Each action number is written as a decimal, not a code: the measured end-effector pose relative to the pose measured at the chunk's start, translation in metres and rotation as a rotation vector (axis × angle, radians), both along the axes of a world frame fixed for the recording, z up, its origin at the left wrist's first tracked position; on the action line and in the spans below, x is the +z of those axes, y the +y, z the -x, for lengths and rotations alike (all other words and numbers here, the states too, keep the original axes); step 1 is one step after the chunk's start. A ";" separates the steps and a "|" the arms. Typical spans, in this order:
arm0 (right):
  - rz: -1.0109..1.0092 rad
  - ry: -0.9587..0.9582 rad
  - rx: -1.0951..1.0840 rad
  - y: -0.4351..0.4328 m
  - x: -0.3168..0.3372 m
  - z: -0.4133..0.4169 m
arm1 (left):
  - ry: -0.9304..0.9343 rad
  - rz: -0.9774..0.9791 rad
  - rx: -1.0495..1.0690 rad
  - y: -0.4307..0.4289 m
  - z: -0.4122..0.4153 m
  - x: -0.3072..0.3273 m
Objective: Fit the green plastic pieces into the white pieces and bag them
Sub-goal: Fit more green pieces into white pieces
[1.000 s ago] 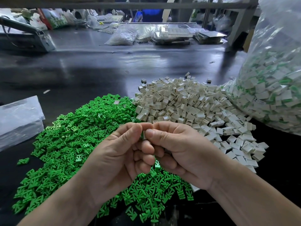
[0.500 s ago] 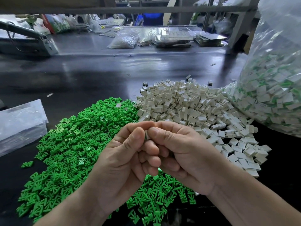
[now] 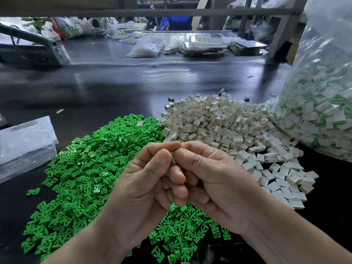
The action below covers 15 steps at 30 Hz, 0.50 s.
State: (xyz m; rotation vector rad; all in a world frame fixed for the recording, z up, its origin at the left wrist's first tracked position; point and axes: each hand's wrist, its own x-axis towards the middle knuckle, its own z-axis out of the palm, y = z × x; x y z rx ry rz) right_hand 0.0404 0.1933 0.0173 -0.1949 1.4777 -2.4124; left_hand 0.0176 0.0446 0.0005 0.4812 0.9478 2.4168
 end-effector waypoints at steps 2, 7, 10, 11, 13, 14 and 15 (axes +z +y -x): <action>0.020 -0.010 0.002 0.000 0.000 0.000 | -0.028 -0.010 -0.009 -0.001 0.000 -0.001; 0.061 -0.037 -0.001 0.000 -0.002 0.000 | -0.062 0.000 0.013 -0.001 0.001 -0.003; 0.088 -0.021 -0.005 -0.001 0.000 -0.002 | -0.047 0.007 0.036 0.001 0.001 -0.002; 0.093 -0.015 -0.006 -0.001 0.001 -0.002 | -0.043 -0.009 0.027 0.001 0.000 -0.002; 0.089 -0.005 -0.011 -0.002 0.001 -0.003 | -0.042 -0.069 -0.007 0.001 -0.001 -0.001; 0.078 -0.002 -0.020 -0.002 0.001 -0.003 | -0.042 -0.091 -0.026 0.001 -0.001 0.000; 0.061 0.005 -0.032 -0.003 0.000 -0.003 | -0.039 -0.102 -0.042 0.000 -0.001 0.000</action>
